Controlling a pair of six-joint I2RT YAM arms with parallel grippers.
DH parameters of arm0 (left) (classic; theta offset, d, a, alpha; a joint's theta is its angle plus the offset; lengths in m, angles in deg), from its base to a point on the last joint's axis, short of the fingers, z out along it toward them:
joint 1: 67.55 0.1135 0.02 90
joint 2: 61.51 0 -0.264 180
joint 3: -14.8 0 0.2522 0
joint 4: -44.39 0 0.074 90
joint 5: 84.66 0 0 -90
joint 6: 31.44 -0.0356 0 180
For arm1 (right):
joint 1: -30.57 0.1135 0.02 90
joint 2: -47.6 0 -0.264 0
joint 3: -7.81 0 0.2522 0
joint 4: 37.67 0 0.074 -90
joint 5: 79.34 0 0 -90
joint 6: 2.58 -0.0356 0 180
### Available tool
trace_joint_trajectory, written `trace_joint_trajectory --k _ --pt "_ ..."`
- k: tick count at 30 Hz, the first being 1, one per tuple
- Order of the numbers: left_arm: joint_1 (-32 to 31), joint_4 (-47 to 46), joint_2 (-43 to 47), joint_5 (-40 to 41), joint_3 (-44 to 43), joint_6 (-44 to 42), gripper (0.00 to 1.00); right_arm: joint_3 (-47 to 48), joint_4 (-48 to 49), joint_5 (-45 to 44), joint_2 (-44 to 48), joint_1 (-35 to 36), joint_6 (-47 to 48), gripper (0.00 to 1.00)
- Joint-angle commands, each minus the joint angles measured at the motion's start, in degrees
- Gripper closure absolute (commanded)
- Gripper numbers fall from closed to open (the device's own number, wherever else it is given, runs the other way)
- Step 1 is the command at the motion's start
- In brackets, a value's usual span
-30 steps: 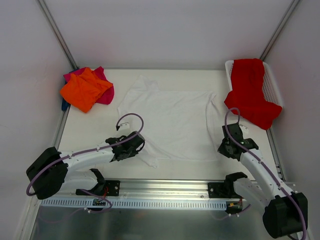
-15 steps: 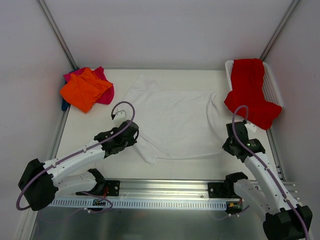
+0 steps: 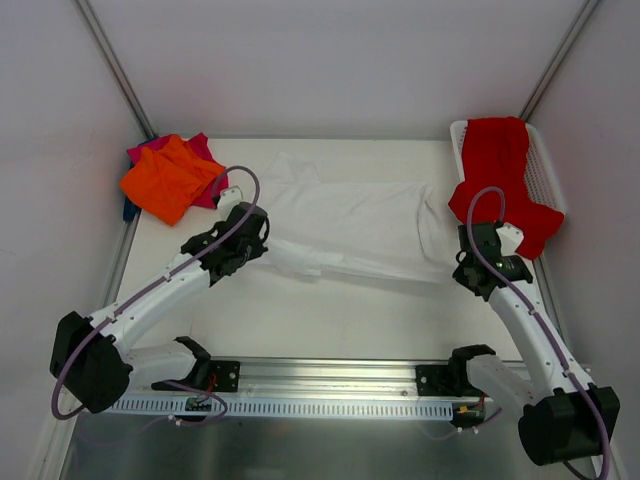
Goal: Fold and stack the t-shirts
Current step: Fold the flattened tshirt in 1/3 of the way
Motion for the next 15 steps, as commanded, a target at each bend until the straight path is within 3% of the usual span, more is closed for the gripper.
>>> trace_joint_trajectory --k 1,15 --pt "2.5 -0.2 -2.7 -1.6 -4.7 -3.7 1.00 4.0 2.6 -2.0 -3.7 -1.1 2.5 0.99" --pt "10.8 -4.0 -20.3 -5.1 -17.6 -5.8 1.00 14.4 11.2 -2.6 -24.6 -1.9 6.2 0.99"
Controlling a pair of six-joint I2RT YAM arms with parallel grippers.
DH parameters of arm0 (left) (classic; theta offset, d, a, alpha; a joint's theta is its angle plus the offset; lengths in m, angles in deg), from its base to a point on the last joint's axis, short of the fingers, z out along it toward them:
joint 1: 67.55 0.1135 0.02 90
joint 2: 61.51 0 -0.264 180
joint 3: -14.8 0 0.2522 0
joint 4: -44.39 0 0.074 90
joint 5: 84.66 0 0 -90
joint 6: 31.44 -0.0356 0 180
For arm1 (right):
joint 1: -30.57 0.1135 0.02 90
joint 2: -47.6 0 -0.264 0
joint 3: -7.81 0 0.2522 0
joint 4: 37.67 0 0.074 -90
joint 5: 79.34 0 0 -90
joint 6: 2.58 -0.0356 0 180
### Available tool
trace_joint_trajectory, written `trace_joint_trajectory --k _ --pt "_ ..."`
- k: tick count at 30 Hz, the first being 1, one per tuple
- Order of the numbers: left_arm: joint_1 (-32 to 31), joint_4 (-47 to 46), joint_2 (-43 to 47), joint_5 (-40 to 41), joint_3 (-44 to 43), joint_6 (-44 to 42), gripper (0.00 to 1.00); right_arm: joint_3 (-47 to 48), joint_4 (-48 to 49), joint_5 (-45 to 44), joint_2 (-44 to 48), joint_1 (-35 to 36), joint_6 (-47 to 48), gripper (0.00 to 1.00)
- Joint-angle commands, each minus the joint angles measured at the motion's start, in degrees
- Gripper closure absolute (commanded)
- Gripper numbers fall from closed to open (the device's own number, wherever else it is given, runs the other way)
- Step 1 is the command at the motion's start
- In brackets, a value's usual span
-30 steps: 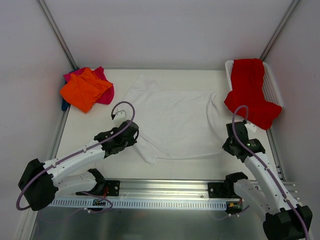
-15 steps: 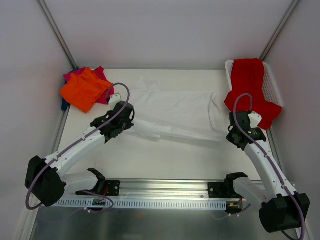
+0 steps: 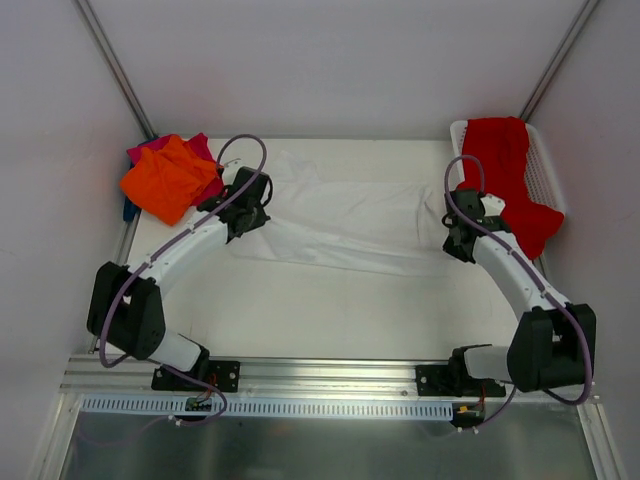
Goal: Fold and stack the t-shirts
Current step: Fold the flattened tshirt in 1/3 of the way
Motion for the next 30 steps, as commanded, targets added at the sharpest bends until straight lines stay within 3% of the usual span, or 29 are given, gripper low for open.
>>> trace_joint_trajectory --k 1,8,9,10,11,12,13,15,16,20,26,30 --pt "2.1 -1.5 -3.8 -1.4 -4.6 -1.7 1.00 6.3 3.0 -2.6 -5.0 -1.1 1.9 0.99" --pt "4.2 -1.6 -11.9 -4.2 -7.9 -0.5 1.00 10.6 4.5 -3.1 -14.5 -2.6 1.4 0.99" --pt "4.2 -1.5 -12.6 -3.9 -8.1 -0.4 1.00 11.1 4.5 -3.0 -16.5 -2.7 1.4 0.95" --pt "4.3 -1.5 -14.2 -4.0 -8.7 -0.6 0.99 11.4 4.5 -2.8 -17.2 -3.0 1.4 0.77" --pt "4.8 -1.5 -15.1 -4.1 -9.2 -0.7 0.88 11.6 4.5 -2.6 -17.7 -3.1 1.4 0.49" --pt "5.1 -1.5 -16.0 -4.3 -9.6 -0.8 0.70 11.6 4.5 -2.1 -18.1 -3.5 1.4 0.01" --pt "5.2 -1.5 -17.6 -4.7 -10.2 -0.5 0.27 11.5 5.1 -1.6 -18.8 -3.6 1.7 0.01" --pt "5.6 -1.5 -18.8 -4.7 -10.8 0.2 0.05 11.4 5.5 -1.4 -19.2 -3.9 1.8 0.00" --pt "5.6 -1.5 -19.4 -4.3 -11.1 1.0 0.01 11.5 5.4 -1.5 -19.5 -3.9 1.6 0.01" --pt "5.6 -1.4 -19.4 -2.3 -14.1 0.9 0.01 13.1 3.8 -2.4 -18.4 -3.8 1.2 0.00" --pt "5.8 -1.5 -22.2 -1.1 -28.0 -5.7 0.01 21.1 3.9 -2.0 -14.5 -2.2 1.7 0.01" --pt "7.7 -1.4 -29.1 -8.3 -40.7 -11.5 0.01 31.9 2.5 0.5 -18.2 -1.7 4.0 0.00"
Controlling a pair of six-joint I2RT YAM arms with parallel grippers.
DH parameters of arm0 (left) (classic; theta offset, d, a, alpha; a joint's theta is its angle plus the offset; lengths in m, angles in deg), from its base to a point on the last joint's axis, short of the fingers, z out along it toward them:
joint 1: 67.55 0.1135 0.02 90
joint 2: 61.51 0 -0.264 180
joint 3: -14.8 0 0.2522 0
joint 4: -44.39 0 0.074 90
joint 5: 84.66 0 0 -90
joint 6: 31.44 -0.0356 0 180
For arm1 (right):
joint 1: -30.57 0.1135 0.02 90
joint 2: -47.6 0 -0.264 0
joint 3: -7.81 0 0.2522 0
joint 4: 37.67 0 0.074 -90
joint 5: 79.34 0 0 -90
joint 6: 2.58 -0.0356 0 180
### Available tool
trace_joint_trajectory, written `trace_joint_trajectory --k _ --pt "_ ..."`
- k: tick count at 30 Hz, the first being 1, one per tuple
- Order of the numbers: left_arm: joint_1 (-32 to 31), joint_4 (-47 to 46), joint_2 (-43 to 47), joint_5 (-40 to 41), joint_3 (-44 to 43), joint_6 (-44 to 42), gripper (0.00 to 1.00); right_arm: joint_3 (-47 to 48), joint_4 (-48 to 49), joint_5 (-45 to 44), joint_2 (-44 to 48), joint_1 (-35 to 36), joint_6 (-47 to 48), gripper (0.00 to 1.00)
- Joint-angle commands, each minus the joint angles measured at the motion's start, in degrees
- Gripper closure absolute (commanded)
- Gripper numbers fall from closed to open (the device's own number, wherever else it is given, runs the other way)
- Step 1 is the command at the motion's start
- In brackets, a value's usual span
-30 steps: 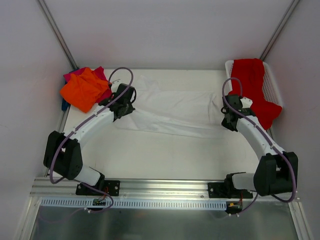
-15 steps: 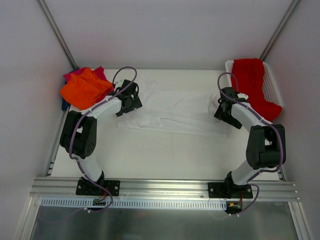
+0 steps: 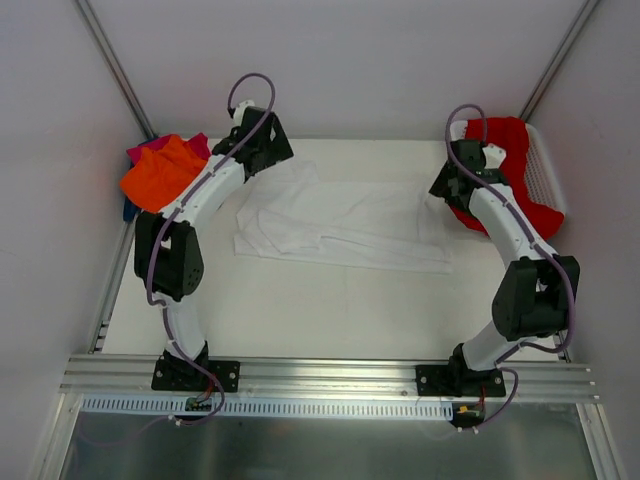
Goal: Fold and stack the t-shirts
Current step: Fold the flattened tshirt in 1/3 of the way
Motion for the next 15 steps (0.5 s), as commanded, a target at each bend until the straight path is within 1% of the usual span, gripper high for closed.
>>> trace_joint_trajectory --k 1,2,3,4,6,7,9,10,11,15 --pt "3.1 -0.7 -7.6 -6.1 -12.8 -8.0 0.01 10.7 -0.2 1.9 -0.8 0.7 3.1 0.00" --pt "3.8 -0.7 -11.2 -8.7 -17.2 -8.9 0.01 14.8 0.3 4.4 -3.7 0.7 4.7 0.01" --pt "4.5 -0.7 -11.3 -10.5 -19.2 -9.1 0.01 17.0 0.2 5.4 -5.5 0.6 4.7 0.01" --pt "5.3 -0.7 -14.2 -12.3 -20.4 -9.0 0.01 19.1 0.3 6.6 -7.1 0.7 5.6 0.01" --pt "7.5 -0.7 -17.0 -15.5 -22.9 -9.1 0.01 24.8 0.6 11.0 -10.7 0.6 6.9 0.01" --pt "8.2 -0.6 -19.5 -18.4 -24.9 -9.6 0.01 26.8 0.3 12.4 -14.6 0.5 7.3 0.00" --pt "9.9 -0.6 -22.1 -21.0 -27.2 -10.4 0.01 31.5 0.2 16.2 -18.1 0.4 7.3 0.00" --pt "10.7 -0.7 -24.2 -24.6 -27.4 -10.2 0.01 32.7 0.2 17.6 -21.3 0.3 7.3 0.01" --pt "12.2 -0.7 -25.3 -26.5 -28.2 -9.5 0.01 34.7 0.2 19.6 -22.7 0.2 7.1 0.01" --pt "15.6 -0.9 -29.6 -32.4 -29.1 -6.9 0.01 38.3 -0.5 22.3 -28.9 0.2 7.5 0.01"
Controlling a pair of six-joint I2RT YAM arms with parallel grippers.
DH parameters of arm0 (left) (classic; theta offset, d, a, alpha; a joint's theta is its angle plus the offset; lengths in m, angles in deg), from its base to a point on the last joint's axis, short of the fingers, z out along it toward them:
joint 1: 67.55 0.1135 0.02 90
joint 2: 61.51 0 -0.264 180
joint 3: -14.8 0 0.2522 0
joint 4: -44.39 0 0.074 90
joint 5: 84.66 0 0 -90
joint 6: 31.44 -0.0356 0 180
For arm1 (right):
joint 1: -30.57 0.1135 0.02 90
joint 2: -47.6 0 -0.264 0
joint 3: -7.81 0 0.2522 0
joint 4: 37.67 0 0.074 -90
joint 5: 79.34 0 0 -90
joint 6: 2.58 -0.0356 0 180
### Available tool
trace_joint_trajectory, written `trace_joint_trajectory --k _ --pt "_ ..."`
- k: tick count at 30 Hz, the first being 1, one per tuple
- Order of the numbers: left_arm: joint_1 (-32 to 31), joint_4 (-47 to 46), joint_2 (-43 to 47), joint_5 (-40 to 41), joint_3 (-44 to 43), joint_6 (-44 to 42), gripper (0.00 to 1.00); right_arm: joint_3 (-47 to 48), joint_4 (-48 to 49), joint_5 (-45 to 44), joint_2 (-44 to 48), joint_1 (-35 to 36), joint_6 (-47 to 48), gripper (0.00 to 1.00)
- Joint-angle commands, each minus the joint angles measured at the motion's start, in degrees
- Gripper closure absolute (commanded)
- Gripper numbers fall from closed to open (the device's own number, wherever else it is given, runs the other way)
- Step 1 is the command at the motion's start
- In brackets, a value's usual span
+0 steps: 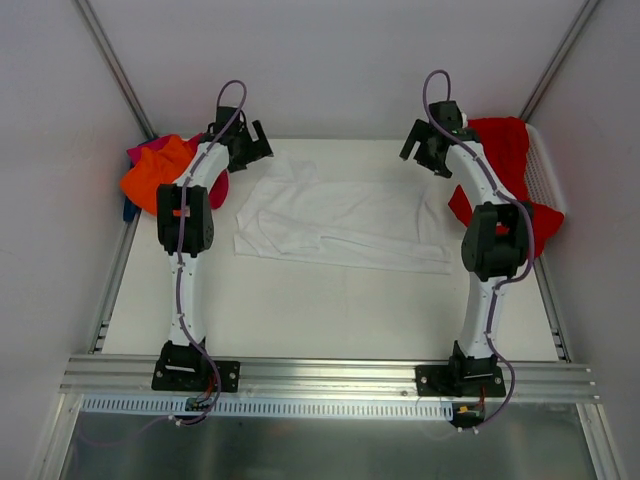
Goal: Fold and stack the t-shirts
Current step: Fold the flattened tshirt in 1/3 of the way, then grap the side of the flattened tshirt furthest away from the robot with both arms
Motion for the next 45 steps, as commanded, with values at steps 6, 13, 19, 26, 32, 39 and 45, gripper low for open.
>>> trace_joint_trajectory --k 6,13,19,26,32,39,45 --pt "3.3 1.0 -6.7 -13.1 -6.8 0.5 0.01 4.9 -2.4 4.3 -5.1 -0.6 1.8 0.01" --pt "3.2 0.1 -10.7 -17.9 -8.6 2.2 0.01 1.4 -2.7 2.5 -3.1 -1.4 2.6 0.01" --pt "2.4 -1.0 -13.4 -21.6 -8.9 3.6 0.01 -4.0 -2.6 0.6 -0.2 -2.0 2.8 0.01" --pt "1.6 -1.7 -14.8 -23.3 -7.9 5.1 0.16 -5.7 -2.7 0.9 -0.4 -2.7 2.3 0.01" --pt "1.3 -2.6 -14.8 -24.6 -7.6 5.2 0.49 -6.9 -2.1 1.7 -1.6 -2.7 1.5 0.01" --pt "0.7 -3.2 -14.6 -24.1 -7.2 4.7 0.77 -2.4 0.0 0.9 -7.5 -2.9 2.7 0.01" --pt "0.8 -3.3 -14.1 -23.9 -6.4 4.5 0.80 3.6 -0.4 1.9 -13.7 -4.0 2.3 0.04"
